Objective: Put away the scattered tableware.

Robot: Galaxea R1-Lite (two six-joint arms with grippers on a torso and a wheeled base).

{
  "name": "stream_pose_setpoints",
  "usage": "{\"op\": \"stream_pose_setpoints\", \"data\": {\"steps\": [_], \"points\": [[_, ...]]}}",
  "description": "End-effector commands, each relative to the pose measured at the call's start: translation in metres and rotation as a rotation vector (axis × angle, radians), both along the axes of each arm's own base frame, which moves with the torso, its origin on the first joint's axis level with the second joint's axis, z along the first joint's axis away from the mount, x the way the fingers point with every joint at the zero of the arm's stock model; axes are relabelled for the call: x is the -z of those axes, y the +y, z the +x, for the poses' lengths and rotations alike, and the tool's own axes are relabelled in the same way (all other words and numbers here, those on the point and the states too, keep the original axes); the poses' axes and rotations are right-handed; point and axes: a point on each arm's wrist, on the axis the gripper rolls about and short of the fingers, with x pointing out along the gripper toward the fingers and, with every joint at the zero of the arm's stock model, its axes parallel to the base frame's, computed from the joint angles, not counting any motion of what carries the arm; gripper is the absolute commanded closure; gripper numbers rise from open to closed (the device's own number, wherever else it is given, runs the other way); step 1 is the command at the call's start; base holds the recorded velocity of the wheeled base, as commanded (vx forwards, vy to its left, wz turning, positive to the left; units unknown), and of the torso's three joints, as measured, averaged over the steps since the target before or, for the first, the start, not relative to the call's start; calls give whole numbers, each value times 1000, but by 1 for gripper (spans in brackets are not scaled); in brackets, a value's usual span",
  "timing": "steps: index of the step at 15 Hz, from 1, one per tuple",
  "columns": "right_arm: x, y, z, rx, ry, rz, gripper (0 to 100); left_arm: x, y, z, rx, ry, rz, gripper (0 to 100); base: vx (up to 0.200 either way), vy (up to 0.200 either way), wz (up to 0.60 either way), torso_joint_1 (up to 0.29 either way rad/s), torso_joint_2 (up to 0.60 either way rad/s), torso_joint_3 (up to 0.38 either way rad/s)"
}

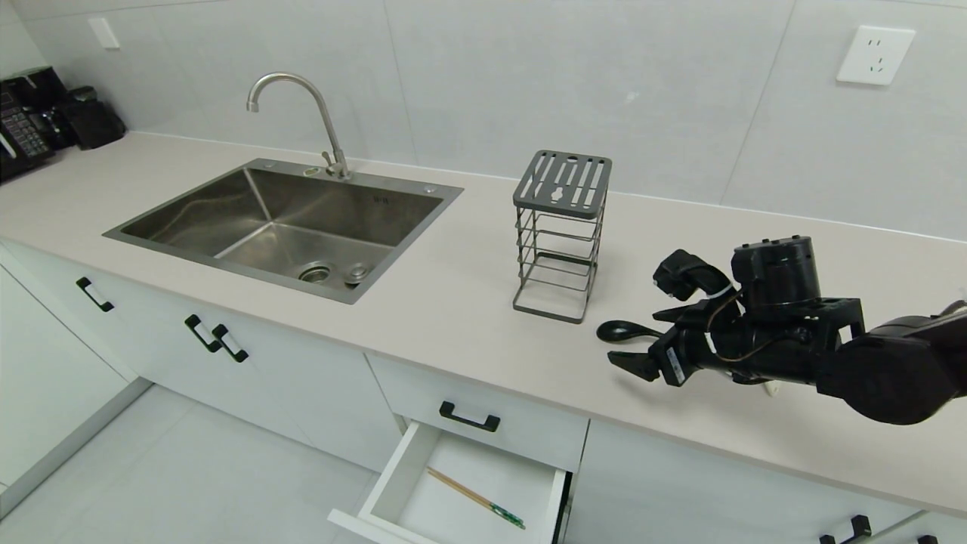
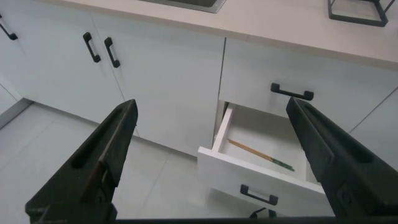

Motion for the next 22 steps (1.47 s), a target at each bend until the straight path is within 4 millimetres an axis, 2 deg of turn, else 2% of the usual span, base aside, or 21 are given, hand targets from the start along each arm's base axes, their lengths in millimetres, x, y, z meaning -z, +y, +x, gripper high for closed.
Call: {"op": "stream_pose_setpoints", "data": {"steps": [1, 4, 7, 17, 18, 22], "points": [[14, -5, 18, 15, 23, -15, 0, 0, 0, 0, -1, 0, -1, 0, 0, 0, 0, 0, 0, 0], [25, -25, 32, 63, 54, -25, 0, 0, 0, 0, -1, 0, -1, 0, 0, 0, 0, 0, 0, 0], [28, -32, 42, 89, 53, -23, 0, 0, 0, 0, -1, 0, -1, 0, 0, 0, 0, 0, 0, 0], [43, -25, 50, 62, 82, -24, 0, 0, 0, 0, -1, 0, -1, 0, 0, 0, 0, 0, 0, 0], [45, -23, 51, 59, 83, -25, 100, 0, 0, 0, -1, 0, -1, 0, 0, 0, 0, 0, 0, 0], [36, -21, 48, 51, 62, -25, 100, 0, 0, 0, -1, 0, -1, 0, 0, 0, 0, 0, 0, 0]]}}
